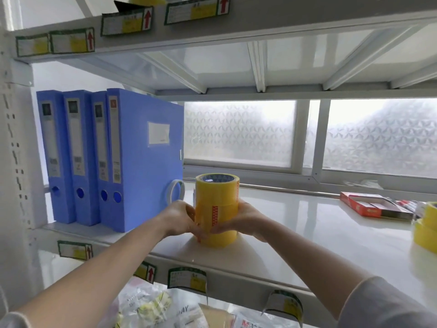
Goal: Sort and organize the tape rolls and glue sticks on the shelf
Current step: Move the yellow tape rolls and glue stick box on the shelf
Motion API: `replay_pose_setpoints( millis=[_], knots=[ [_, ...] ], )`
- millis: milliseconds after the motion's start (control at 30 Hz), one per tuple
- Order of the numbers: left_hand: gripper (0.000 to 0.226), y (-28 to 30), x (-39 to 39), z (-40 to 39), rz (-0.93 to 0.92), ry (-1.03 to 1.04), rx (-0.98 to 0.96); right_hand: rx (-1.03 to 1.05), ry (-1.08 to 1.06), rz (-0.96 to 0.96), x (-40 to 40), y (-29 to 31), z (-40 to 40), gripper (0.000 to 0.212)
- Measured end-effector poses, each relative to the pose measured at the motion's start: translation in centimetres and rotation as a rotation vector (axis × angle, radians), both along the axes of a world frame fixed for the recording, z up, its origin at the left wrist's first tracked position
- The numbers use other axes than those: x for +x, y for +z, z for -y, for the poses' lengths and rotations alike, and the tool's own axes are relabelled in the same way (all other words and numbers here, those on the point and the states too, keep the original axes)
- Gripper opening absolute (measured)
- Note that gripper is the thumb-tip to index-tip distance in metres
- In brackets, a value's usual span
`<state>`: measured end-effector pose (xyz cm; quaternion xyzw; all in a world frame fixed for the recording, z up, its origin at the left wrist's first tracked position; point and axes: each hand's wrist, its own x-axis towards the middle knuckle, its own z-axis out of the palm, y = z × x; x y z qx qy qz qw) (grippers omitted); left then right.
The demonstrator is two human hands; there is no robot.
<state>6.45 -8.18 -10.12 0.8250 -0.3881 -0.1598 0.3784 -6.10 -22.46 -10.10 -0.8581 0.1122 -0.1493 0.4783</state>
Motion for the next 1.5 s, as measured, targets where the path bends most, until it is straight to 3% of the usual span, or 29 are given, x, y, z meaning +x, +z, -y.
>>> replay_pose_setpoints(
  millis=[200,300,467,567,667,867,1033,1133,1233,1500],
  knots=[
    [0.042,0.0,0.3,0.1,0.0,-0.051,0.015,0.014,-0.005,0.027,-0.1,-0.3,0.7,0.052],
    [0.03,0.2,1.4,0.2,0.022,-0.052,0.065,0.014,-0.011,0.028,-0.2,-0.5,1.1,0.05],
    [0.059,1.6,3.8,0.1,0.2,0.122,0.096,0.009,-0.011,0.009,-1.2,-0.4,2.4,0.046],
    [0.045,2.4,5.2,0.2,0.368,0.355,0.102,0.016,-0.028,-0.002,-2.3,-0.5,3.6,0.054],
    [0.032,2.7,6.1,1.0,0.496,0.445,0.096,0.026,-0.07,-0.018,-3.7,-0.6,5.4,0.069],
    [0.013,2.6,8.1,3.8,0.498,0.469,0.147,0.049,-0.107,-0.029,-7.1,-0.6,8.6,0.084],
    [0.015,1.6,9.0,5.1,0.501,0.496,0.184,0.046,-0.128,-0.037,-9.5,-0.6,10.2,0.09],
    [0.006,1.7,8.6,5.2,0.553,0.473,0.156,0.047,-0.157,-0.036,-10.9,-0.6,10.9,0.094],
    [0.031,2.9,7.3,4.8,0.632,0.403,0.099,0.047,-0.191,-0.03,-12.4,-0.5,11.2,0.093],
    [0.025,4.8,-2.2,4.8,0.962,0.13,0.011,0.084,-0.254,-0.006,-17.2,-0.2,10.3,0.076]
  ],
)
